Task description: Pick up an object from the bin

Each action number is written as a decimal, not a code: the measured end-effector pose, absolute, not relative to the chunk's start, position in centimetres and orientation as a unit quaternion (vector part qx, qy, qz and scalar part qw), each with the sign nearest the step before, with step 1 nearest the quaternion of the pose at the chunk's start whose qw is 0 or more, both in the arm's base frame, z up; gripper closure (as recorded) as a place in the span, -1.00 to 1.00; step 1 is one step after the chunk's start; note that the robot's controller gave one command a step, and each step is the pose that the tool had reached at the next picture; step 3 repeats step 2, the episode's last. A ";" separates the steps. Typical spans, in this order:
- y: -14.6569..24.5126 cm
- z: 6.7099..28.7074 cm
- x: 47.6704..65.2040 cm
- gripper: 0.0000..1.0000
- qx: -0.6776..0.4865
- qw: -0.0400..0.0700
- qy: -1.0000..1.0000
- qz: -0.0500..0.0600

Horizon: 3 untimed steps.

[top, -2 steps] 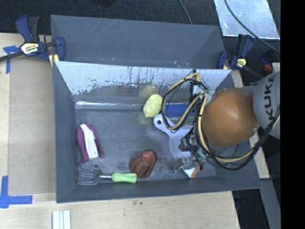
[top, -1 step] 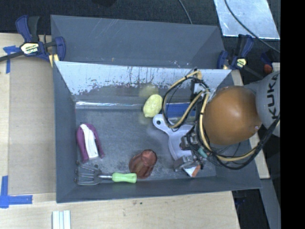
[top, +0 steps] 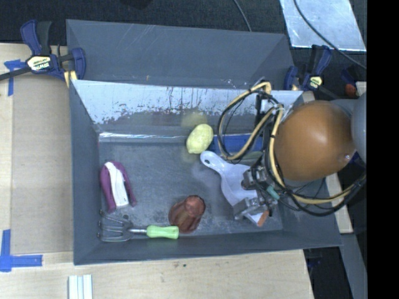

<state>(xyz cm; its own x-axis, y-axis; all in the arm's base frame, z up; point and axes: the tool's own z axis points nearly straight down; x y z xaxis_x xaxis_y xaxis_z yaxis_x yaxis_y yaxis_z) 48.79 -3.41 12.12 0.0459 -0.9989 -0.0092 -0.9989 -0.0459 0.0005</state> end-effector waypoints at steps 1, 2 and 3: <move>-3.5 15.0 49.0 1.00 -0.723 0.005 0.691 0.001; -3.5 16.9 49.0 1.00 -0.723 0.005 0.691 0.001; -3.5 16.9 49.0 1.00 -0.723 0.005 0.691 0.001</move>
Offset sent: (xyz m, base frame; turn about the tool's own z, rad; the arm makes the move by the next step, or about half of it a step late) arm 0.0013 -0.0004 0.0321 0.0006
